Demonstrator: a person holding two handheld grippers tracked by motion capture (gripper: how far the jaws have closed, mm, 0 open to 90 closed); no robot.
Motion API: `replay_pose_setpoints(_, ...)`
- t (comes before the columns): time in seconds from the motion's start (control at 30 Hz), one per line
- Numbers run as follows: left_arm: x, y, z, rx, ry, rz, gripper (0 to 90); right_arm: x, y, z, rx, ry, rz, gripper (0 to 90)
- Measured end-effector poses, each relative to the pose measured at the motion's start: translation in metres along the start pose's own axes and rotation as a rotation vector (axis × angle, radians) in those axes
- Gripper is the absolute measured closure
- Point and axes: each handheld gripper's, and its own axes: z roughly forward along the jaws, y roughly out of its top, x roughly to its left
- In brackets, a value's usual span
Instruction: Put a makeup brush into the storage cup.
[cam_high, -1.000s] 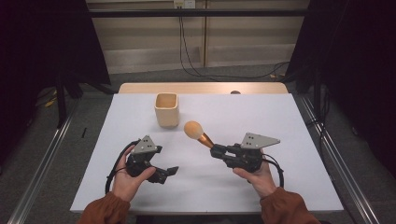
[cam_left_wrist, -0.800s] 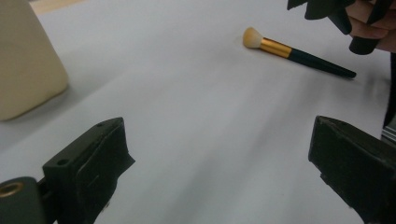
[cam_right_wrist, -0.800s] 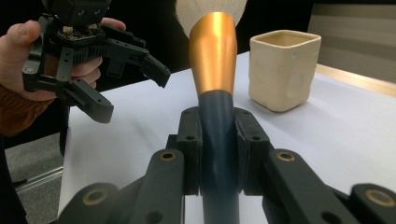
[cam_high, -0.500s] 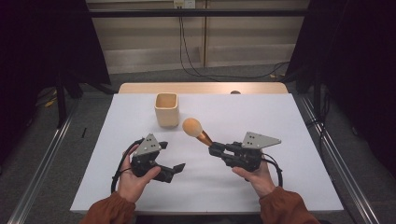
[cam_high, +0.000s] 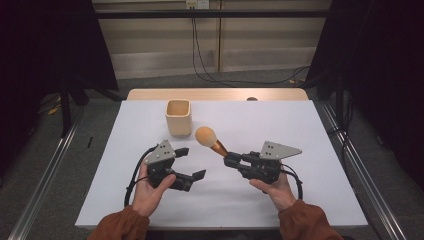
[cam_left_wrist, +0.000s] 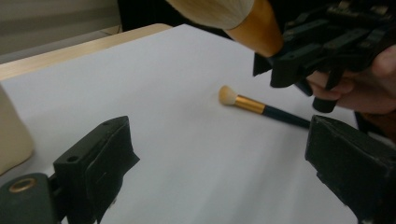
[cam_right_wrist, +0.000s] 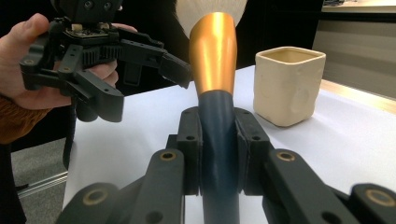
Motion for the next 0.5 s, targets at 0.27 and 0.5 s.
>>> replay_pose_setpoints(0.27, -0.005, 0.004, 0.012, -0.004, -0.045, -0.007, 4.5, -0.001, 0.000, -0.001, -0.004, 0.015, 0.002, 75.3)
replay_pose_setpoints(0.5, -0.007, 0.010, 0.021, -0.015, -0.053, -0.006, 5.5, 0.000, -0.001, 0.000, 0.000, 0.018, -0.004, 75.3)
